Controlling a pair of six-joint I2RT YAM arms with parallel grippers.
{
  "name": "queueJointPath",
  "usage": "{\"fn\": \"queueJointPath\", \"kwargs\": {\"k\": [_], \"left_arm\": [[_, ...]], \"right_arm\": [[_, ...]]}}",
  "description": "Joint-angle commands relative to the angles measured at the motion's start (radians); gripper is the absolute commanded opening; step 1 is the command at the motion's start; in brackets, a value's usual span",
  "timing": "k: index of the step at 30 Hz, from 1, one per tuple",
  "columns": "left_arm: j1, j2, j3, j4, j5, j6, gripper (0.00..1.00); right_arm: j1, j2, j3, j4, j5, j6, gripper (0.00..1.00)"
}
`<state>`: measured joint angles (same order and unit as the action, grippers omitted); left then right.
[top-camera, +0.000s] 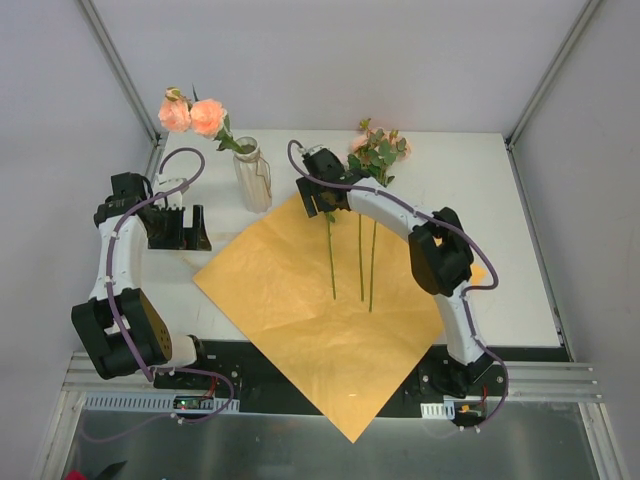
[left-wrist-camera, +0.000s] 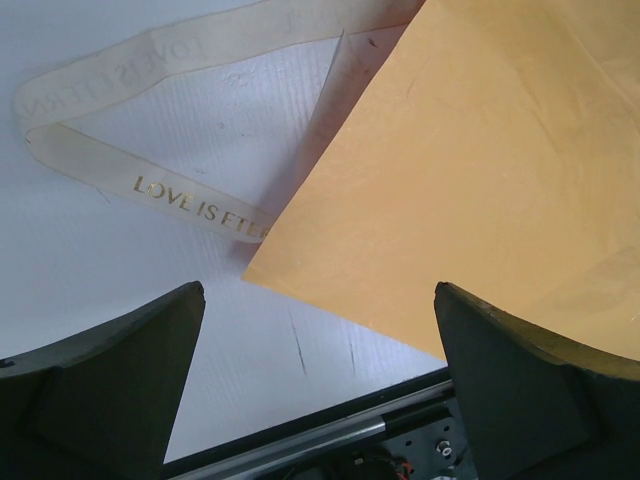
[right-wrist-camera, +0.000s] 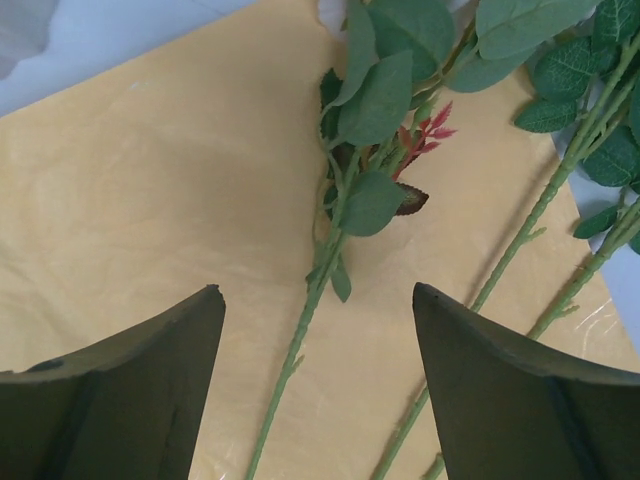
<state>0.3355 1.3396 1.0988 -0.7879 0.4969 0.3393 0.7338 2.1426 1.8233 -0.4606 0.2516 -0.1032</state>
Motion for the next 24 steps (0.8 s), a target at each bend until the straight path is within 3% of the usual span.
{"fn": "queueJointPath", "kwargs": {"k": [1, 14, 24], "left_arm": [[0.014, -0.028, -0.001, -0.011, -0.009, 0.046, 0.99], [0.014, -0.01, -0.011, -0.008, -0.021, 0.069, 0.99], [0.014, -0.022, 0.024, -0.02, -0.052, 0.076, 0.99]], "right_arm": [[-0.013, 0.094, 0.126, -0.107, 0.029, 0.056, 0.77], [-0.042, 0.211, 0.188, -0.128, -0.028, 0.126, 0.66], [-0.05, 0.25, 0.214, -0.11, -0.026, 0.161, 0.42]]}}
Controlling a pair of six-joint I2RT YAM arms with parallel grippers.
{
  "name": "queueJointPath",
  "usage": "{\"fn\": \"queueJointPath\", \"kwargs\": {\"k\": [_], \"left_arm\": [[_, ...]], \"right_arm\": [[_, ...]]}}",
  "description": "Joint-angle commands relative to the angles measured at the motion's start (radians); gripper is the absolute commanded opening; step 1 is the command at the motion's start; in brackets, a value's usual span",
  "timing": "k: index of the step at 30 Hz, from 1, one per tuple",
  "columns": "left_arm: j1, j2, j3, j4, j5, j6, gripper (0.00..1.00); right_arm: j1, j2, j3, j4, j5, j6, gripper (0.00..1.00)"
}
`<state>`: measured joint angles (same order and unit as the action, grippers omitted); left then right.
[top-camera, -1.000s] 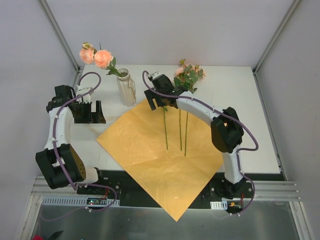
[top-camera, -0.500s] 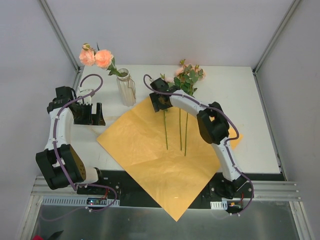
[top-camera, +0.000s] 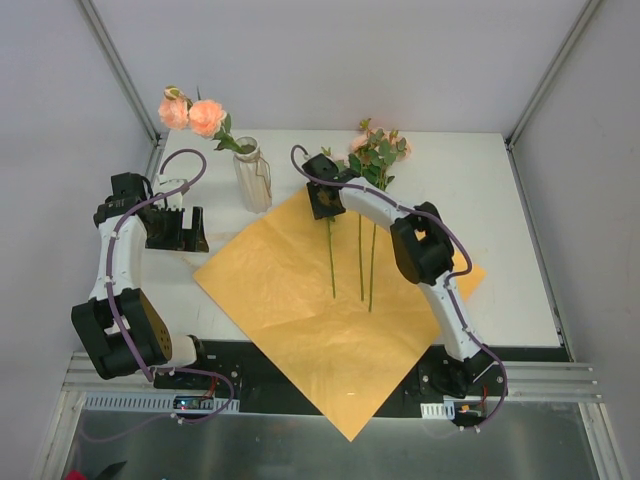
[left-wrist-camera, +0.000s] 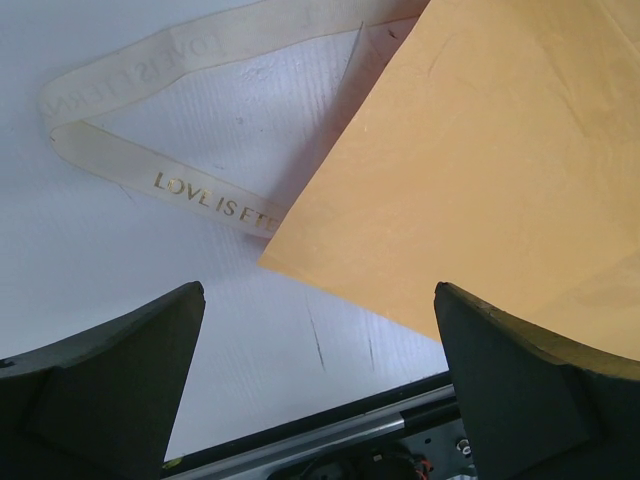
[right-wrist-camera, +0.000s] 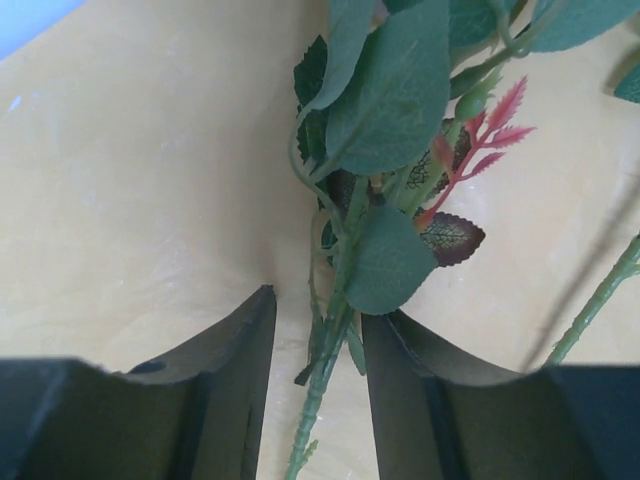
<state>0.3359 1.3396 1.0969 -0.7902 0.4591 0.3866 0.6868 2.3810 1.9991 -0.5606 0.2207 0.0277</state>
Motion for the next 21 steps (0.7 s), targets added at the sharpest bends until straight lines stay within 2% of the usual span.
{"fn": "queueJointPath", "kwargs": {"k": [1, 4, 5, 10, 16, 19, 21], "left_arm": [[0.014, -0.023, 0.029, -0.023, -0.013, 0.031, 0.99], [0.017, -0.028, 0.034, -0.032, -0.005, 0.038, 0.99], [0.015, -0.03, 0.038, -0.035, -0.004, 0.044, 0.99], [0.015, -0.017, 0.096, -0.061, -0.007, 0.061, 0.99], [0.041, 0.016, 0.169, -0.098, 0.061, 0.018, 0.99], [0.055, 0.024, 0.159, -0.099, 0.096, -0.008, 0.99], [0.063, 0.027, 0.146, -0.098, 0.113, -0.017, 0.99]], "right_arm": [[-0.003, 0.009, 0.04, -0.01, 0.008, 0.04, 0.39], [-0.001, -0.003, 0.036, -0.005, 0.014, 0.049, 0.23], [-0.003, -0.017, 0.033, -0.007, 0.017, 0.055, 0.14], [-0.003, -0.132, -0.045, 0.06, 0.029, 0.074, 0.01], [-0.003, -0.325, -0.043, 0.185, -0.007, 0.097, 0.01], [0.003, -0.407, -0.01, 0.296, -0.072, 0.098, 0.01], [0.01, -0.453, 0.0, 0.431, -0.121, 0.094, 0.01]]}}
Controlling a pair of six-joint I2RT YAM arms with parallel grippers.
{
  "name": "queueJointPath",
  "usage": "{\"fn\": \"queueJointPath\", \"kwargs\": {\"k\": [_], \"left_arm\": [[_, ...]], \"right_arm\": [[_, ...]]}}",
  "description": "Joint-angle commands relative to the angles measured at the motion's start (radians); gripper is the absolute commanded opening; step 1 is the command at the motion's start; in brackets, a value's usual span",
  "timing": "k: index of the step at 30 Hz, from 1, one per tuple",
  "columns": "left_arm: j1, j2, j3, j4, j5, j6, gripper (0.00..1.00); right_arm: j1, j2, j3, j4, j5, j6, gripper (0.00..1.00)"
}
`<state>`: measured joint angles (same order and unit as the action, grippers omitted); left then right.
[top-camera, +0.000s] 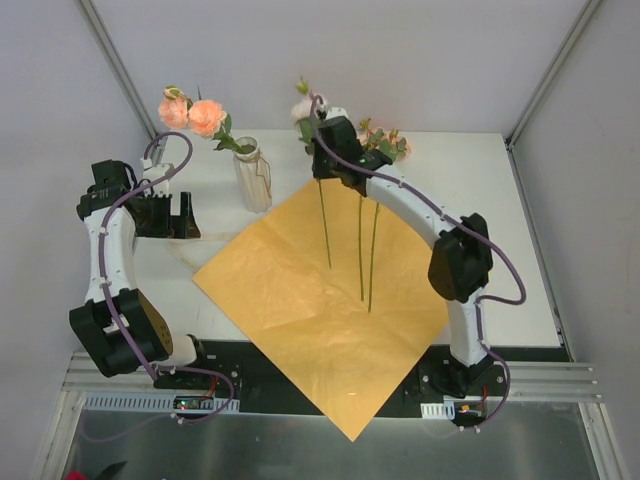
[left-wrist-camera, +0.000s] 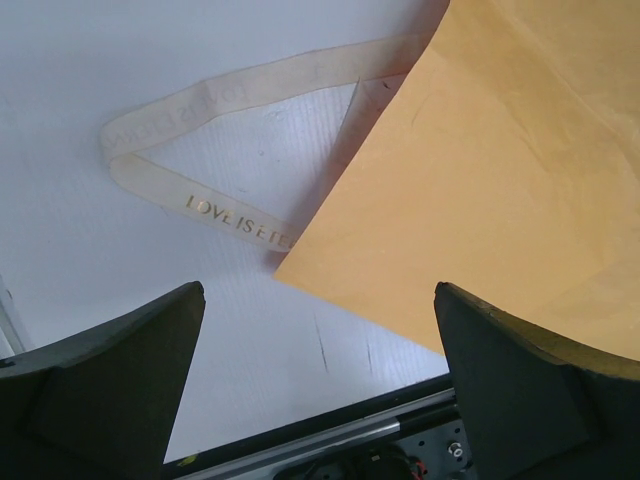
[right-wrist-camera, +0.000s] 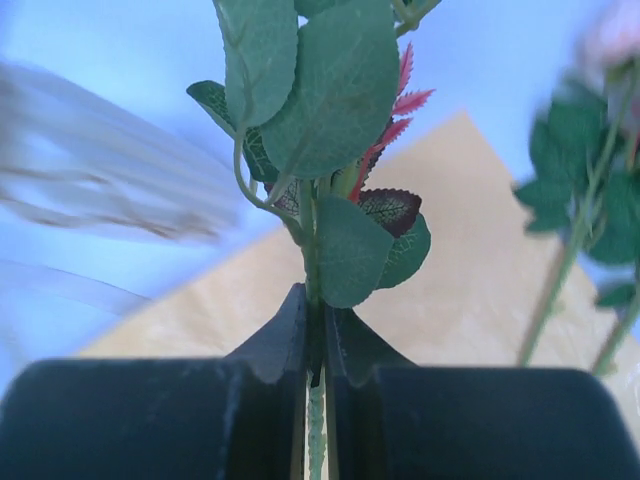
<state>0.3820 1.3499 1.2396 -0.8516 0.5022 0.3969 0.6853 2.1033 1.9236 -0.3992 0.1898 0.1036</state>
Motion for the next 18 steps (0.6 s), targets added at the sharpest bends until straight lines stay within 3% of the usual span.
{"fn": "queueJointPath", "kwargs": {"k": [1, 4, 5, 10, 12, 18], "left_arm": [[0.026, 0.02, -0.006, -0.037, 0.078, -0.027, 0.99], [0.041, 0.026, -0.023, -0.037, 0.107, -0.026, 0.99], [0.049, 0.028, -0.026, -0.038, 0.111, -0.024, 0.99], [0.066, 0.023, -0.054, -0.037, 0.108, -0.006, 0.99], [0.072, 0.022, -0.063, -0.04, 0.104, 0.003, 0.99], [0.1, 0.005, -0.089, -0.059, 0.108, 0.051, 0.99]], "right_arm": [[0.022, -0.189, 0.069, 0.331, -0.105, 0.015, 0.01], [0.054, -0.233, -0.015, 0.677, -0.16, -0.033, 0.01], [0.065, -0.239, -0.035, 0.874, -0.174, -0.047, 0.01], [0.128, -0.142, 0.017, 1.283, -0.25, -0.168, 0.01], [0.134, -0.097, 0.058, 1.358, -0.295, -0.208, 0.01], [0.138, 0.03, 0.276, 1.327, -0.296, -0.245, 0.01]]}}
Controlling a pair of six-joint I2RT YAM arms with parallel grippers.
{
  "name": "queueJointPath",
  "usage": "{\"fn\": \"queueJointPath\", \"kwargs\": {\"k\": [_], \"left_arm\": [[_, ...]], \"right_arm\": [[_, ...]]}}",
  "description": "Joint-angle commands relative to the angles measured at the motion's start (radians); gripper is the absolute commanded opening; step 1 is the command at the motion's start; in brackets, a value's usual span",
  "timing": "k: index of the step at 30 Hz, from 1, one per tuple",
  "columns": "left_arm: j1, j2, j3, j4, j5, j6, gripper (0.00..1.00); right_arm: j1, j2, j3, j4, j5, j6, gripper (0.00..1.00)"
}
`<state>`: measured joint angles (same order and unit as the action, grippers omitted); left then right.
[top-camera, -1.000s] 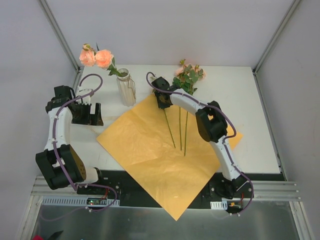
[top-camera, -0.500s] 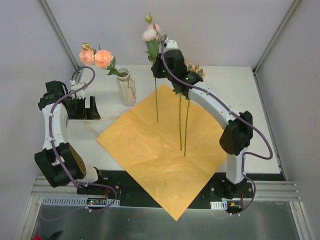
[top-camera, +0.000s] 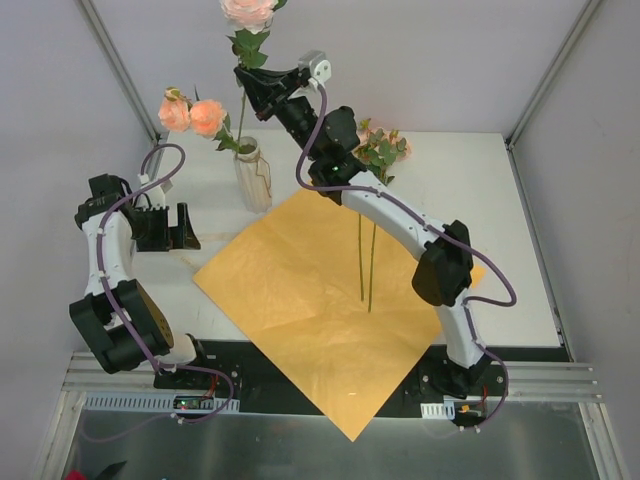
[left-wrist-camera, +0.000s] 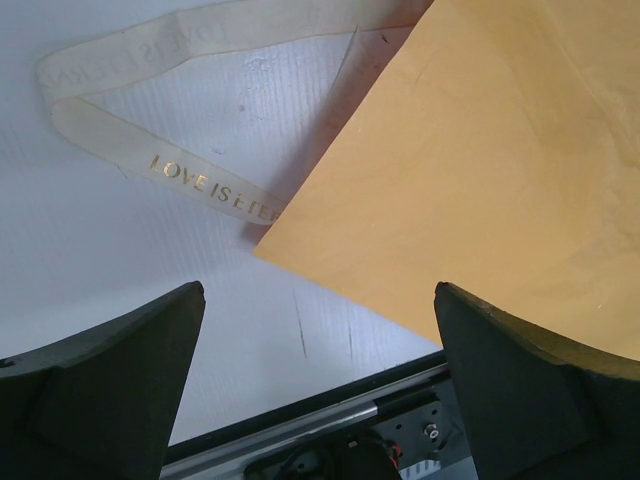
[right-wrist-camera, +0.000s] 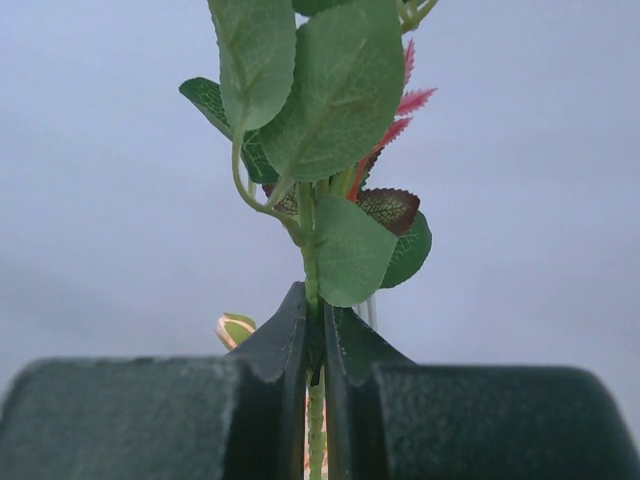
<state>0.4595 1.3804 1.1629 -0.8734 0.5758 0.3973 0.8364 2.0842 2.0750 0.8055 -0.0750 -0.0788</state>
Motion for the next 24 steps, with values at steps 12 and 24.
{"fn": "queueJointPath", "kwargs": {"k": [12, 24], "left_arm": [[0.047, 0.002, -0.022, -0.059, 0.052, 0.104, 0.99], [0.065, 0.005, -0.029, -0.072, 0.068, 0.117, 0.99]], "right_arm": [[-0.039, 0.152, 0.241, 0.061, -0.042, -0.133, 0.01], [-0.016, 0.191, 0.159, -0.054, 0.037, -0.111, 0.01]]}}
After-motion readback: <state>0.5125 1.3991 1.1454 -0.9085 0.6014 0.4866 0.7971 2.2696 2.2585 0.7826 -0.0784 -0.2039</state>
